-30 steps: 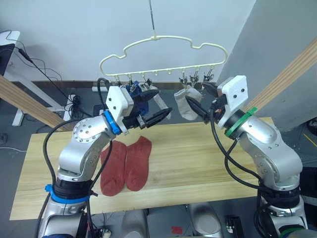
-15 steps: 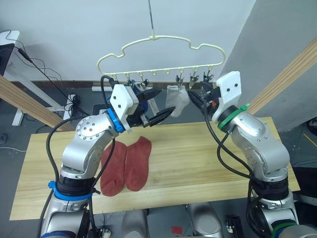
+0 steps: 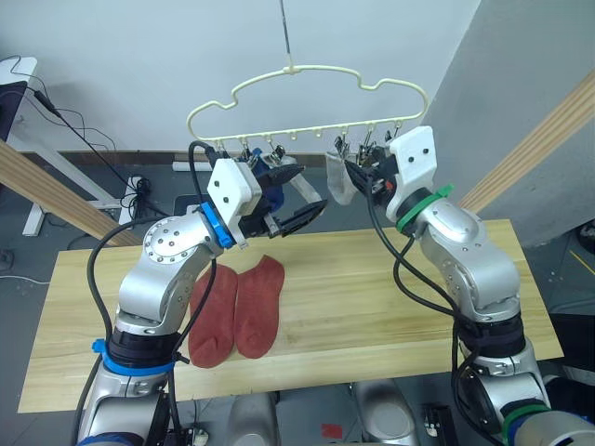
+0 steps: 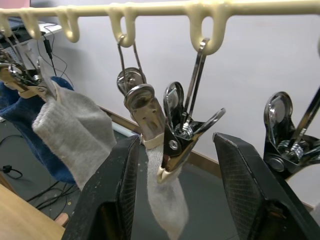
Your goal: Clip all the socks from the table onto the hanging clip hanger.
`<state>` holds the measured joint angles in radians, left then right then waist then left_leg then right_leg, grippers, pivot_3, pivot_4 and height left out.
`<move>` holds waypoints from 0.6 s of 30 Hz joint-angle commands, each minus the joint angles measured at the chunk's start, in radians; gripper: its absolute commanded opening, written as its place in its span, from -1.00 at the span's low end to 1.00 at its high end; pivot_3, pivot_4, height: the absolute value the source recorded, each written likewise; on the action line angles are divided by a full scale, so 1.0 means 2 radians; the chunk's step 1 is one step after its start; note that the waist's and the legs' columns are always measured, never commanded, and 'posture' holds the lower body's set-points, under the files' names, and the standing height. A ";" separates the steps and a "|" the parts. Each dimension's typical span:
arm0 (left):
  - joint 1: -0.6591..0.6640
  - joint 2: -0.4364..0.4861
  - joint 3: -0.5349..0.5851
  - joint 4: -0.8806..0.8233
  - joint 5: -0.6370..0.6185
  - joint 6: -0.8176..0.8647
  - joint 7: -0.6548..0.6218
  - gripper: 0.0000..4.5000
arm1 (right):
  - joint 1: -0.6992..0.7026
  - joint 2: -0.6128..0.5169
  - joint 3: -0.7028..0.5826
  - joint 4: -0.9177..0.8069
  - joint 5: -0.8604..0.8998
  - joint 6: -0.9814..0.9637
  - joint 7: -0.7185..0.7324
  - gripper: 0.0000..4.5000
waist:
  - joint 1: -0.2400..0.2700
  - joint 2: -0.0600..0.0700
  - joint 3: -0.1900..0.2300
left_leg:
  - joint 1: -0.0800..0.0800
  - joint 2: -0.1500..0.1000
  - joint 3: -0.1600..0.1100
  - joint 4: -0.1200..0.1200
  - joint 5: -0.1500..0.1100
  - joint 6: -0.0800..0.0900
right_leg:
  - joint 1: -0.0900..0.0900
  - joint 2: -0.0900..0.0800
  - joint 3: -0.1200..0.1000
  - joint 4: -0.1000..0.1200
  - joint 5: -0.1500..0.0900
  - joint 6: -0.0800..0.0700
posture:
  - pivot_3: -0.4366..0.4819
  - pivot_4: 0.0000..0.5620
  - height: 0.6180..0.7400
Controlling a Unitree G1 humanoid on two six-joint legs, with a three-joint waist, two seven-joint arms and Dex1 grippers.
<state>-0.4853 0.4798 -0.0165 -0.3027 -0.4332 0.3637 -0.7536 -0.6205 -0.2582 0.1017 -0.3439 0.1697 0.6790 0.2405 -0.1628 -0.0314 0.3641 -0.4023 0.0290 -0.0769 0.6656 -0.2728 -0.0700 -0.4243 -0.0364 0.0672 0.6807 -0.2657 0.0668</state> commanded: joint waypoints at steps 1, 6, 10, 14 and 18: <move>0.002 -0.002 -0.002 -0.011 0.004 -0.011 -0.001 0.60 | -0.007 -0.001 -0.001 -0.012 -0.012 -0.017 -0.002 0.08 | 0.000 0.000 0.000 | 0.000 0.000 0.000 0.000 0.000 0.000 | 0.000 0.000 0.000 0.000 0.000 0.000 | -0.51 0.13 0.88; 0.003 -0.005 -0.005 -0.008 0.008 -0.014 -0.001 0.60 | -0.006 -0.013 0.010 -0.010 -0.033 -0.031 0.007 0.08 | 0.000 0.000 0.000 | 0.000 0.000 0.000 0.000 0.000 0.000 | 0.000 0.000 0.000 0.000 0.000 0.000 | -0.52 0.12 0.88; 0.001 -0.007 -0.006 -0.006 0.010 -0.016 -0.001 0.60 | -0.012 -0.016 0.013 0.004 -0.052 -0.044 0.002 0.08 | 0.000 0.000 0.000 | 0.000 0.000 0.000 0.000 0.000 0.000 | 0.000 0.000 0.000 0.000 0.000 0.000 | -0.52 0.12 0.88; 0.001 -0.007 -0.006 -0.006 0.012 -0.018 -0.001 0.60 | -0.019 -0.002 0.006 0.013 -0.049 -0.037 -0.004 0.08 | 0.000 0.000 0.000 | 0.000 0.000 0.000 0.000 0.000 0.000 | 0.000 0.000 0.000 0.000 0.000 0.000 | -0.51 0.12 0.88; 0.002 -0.007 -0.006 -0.006 0.012 -0.019 0.000 0.60 | -0.027 0.022 -0.003 0.010 -0.037 -0.012 -0.008 0.08 | 0.000 0.000 0.000 | 0.000 0.000 0.000 0.000 0.000 0.000 | 0.000 0.000 0.000 0.000 0.000 0.000 | -0.51 0.12 0.88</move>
<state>-0.4839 0.4670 -0.0329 -0.2970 -0.4134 0.3420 -0.7535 -0.6553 -0.2231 0.1155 -0.2882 0.0805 0.6454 0.2344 -0.1631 -0.0314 0.3641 -0.4024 0.0291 -0.0768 0.6657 -0.2728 -0.0700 -0.4244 -0.0365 0.0674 0.6808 -0.2657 0.0667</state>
